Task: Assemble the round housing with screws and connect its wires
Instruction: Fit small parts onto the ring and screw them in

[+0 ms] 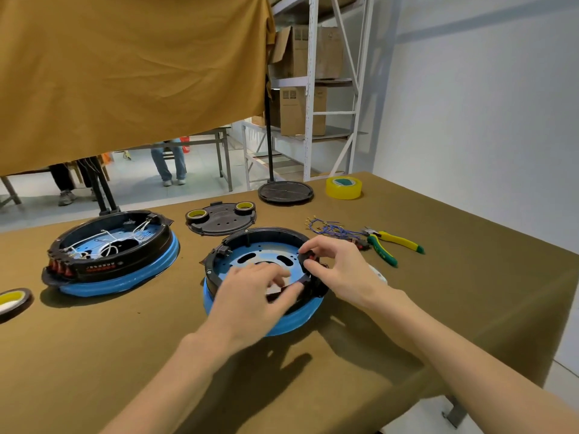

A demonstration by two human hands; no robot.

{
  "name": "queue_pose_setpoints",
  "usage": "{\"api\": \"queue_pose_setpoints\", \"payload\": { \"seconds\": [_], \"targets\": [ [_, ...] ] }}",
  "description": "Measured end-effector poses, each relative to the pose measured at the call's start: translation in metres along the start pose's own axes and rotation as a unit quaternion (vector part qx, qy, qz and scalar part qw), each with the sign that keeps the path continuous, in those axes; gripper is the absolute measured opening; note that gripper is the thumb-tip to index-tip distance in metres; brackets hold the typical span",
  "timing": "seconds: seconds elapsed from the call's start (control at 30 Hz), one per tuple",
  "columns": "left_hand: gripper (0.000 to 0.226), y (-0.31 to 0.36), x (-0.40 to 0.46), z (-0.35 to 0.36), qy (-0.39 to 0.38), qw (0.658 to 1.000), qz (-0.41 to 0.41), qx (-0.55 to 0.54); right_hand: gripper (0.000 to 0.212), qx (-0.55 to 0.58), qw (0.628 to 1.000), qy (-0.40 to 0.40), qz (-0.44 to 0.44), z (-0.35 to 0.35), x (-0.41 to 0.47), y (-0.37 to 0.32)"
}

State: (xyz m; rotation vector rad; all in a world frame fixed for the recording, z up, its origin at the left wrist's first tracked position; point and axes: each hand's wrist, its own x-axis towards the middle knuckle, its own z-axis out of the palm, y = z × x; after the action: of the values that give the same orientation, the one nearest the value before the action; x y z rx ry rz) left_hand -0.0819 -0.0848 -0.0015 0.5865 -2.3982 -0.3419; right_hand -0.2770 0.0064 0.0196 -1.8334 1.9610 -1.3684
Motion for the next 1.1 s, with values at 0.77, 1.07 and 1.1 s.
{"api": "queue_pose_setpoints", "payload": {
  "seconds": [0.77, 1.07, 1.1],
  "targets": [
    [0.049, 0.015, 0.022, 0.021, -0.027, 0.993, 0.047, -0.101, 0.028, 0.021, 0.998, 0.052, -0.002, -0.008, -0.039, -0.004],
    [0.048, 0.010, 0.015, 0.032, 0.008, 0.996, 0.077, -0.045, 0.042, 0.105, 0.994, -0.001, 0.011, -0.014, -0.043, 0.004],
    [0.048, 0.009, 0.014, 0.034, 0.012, 0.996, 0.080, -0.031, 0.042, 0.109, 0.994, -0.003, 0.011, -0.014, -0.043, 0.005]
  ]
}}
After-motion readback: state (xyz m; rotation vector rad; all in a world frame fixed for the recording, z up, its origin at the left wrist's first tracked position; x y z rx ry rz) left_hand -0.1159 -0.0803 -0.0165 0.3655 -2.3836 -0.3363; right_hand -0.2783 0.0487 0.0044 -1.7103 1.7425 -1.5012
